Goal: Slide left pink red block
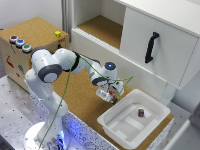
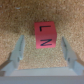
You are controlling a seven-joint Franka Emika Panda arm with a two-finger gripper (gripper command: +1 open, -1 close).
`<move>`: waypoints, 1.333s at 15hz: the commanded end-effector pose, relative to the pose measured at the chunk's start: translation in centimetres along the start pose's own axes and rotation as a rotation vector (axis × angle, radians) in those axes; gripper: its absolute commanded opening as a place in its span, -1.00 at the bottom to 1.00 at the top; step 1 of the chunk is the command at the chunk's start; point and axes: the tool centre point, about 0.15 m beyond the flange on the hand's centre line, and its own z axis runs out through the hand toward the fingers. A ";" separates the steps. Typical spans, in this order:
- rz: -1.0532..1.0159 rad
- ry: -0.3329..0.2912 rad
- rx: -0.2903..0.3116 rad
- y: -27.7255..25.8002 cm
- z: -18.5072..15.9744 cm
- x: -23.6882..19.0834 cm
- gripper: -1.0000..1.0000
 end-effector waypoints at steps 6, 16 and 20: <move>-0.112 -0.158 -0.066 4.1 -9.5 1.0 1.00; -0.055 -0.219 -0.065 5.3 -2.1 -1.1 -1.00; -0.037 -0.216 -0.099 6.7 -0.5 -0.5 -1.00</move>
